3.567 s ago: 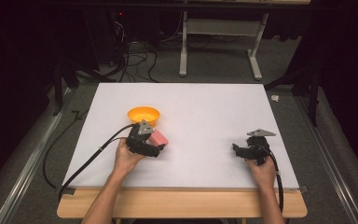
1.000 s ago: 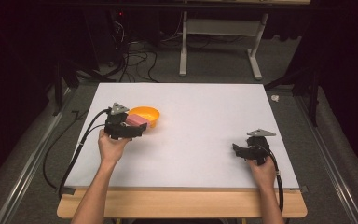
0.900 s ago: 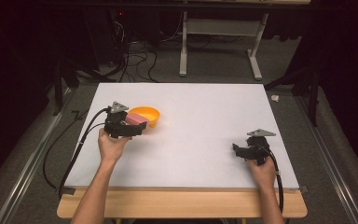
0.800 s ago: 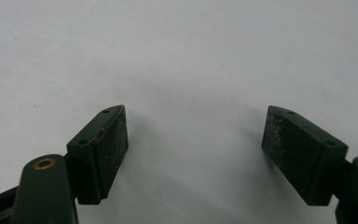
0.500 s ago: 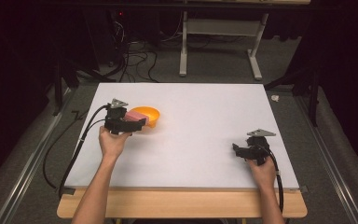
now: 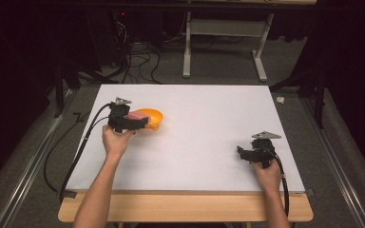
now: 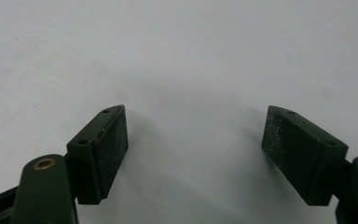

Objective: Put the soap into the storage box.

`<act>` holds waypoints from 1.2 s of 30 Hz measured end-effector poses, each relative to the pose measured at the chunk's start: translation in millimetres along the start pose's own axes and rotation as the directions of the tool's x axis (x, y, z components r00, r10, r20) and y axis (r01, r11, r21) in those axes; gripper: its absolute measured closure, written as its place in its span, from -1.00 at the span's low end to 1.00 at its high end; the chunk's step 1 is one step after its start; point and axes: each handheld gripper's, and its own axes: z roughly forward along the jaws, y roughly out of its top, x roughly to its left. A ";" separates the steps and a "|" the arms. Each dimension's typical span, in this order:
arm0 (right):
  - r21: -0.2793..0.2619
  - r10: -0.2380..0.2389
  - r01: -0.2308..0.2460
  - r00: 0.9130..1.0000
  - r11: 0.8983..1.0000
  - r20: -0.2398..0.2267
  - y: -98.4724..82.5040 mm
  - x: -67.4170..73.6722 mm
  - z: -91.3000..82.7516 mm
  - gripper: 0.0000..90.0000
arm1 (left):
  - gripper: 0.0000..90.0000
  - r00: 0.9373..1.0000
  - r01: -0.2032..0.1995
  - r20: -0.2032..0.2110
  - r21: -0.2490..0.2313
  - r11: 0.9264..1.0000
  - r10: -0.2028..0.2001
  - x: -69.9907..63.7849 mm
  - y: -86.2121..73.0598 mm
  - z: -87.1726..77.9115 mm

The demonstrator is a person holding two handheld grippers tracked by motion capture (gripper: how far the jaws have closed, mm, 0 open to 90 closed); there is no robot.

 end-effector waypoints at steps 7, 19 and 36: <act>0.000 0.000 0.000 1.000 1.000 0.000 0.0 0.0 0.0 -0.49 | -0.69 0.999 0.040 -0.013 0.013 0.999 -0.040 1.8 4.9 10.1; 0.000 0.000 0.000 1.000 1.000 0.000 0.0 0.0 0.0 -0.49 | -0.69 0.997 0.050 -0.063 0.041 0.998 -0.048 0.0 5.5 27.7; 0.000 0.000 0.000 1.000 1.000 0.000 0.0 0.0 0.0 -0.49 | -0.70 0.994 0.045 -0.100 0.071 0.996 -0.037 -6.7 5.7 46.9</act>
